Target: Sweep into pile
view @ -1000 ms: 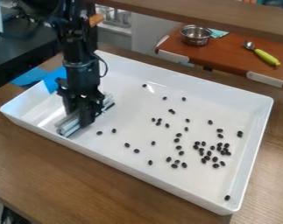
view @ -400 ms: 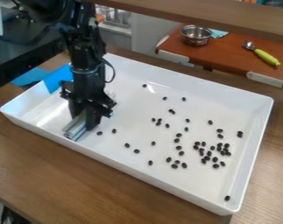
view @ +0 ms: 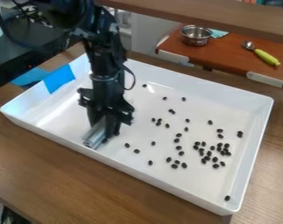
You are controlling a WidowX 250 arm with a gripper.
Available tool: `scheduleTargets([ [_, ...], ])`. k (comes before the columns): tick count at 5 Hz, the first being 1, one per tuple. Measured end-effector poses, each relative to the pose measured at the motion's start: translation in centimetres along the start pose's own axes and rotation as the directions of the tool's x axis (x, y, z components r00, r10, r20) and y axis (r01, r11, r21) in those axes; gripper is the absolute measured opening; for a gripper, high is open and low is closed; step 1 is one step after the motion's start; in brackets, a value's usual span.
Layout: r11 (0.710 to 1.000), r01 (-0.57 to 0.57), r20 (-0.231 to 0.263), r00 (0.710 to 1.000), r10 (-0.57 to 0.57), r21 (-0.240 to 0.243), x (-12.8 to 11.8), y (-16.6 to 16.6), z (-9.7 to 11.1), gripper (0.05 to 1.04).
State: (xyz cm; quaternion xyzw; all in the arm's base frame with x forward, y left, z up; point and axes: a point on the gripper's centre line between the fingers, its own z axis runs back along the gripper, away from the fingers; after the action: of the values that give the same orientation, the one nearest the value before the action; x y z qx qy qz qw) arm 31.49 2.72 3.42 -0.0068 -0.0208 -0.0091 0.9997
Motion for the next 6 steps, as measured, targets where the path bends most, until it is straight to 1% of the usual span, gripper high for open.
scheduleTargets([
  [1,1.0,0.008,-0.01,1.0,-0.009,-0.021,-0.4,-2.4,0.0,0.393],
  [2,0.998,0.029,-0.025,0.999,-0.031,-0.057,-1.0,-5.4,0.1,0.393],
  [3,0.997,0.028,-0.028,0.999,-0.03,-0.077,-1.2,-7.4,0.2,0.393],
  [6,0.993,0.003,-0.043,0.999,-0.008,-0.115,-1.2,-12.9,0.2,0.393],
])
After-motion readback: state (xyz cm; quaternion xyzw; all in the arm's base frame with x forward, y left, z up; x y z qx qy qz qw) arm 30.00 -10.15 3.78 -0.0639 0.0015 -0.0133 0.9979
